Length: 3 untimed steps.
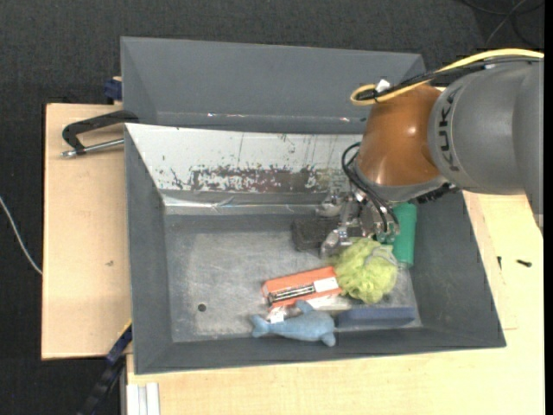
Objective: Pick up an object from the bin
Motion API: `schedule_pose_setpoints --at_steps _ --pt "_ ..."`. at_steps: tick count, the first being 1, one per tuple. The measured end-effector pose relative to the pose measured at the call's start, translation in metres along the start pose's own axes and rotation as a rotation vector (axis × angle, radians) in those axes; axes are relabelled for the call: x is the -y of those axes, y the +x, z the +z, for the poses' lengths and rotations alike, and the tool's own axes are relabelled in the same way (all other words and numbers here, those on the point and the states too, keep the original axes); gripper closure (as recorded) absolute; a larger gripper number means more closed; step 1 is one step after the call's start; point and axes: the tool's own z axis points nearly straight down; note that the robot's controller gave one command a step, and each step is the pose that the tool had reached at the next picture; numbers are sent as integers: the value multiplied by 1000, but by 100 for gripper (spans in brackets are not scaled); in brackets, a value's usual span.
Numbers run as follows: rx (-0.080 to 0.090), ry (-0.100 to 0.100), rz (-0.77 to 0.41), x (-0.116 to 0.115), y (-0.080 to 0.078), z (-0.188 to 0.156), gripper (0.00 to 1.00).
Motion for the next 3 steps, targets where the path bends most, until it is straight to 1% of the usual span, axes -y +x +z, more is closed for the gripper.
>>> schedule_pose_setpoints --at_steps 1,2,3 --pt "-14 0 18 -5 7 -46 100" --pt "-9 0 3 1 -1 -104 100" --pt "-8 1 -13 -7 19 -153 100"
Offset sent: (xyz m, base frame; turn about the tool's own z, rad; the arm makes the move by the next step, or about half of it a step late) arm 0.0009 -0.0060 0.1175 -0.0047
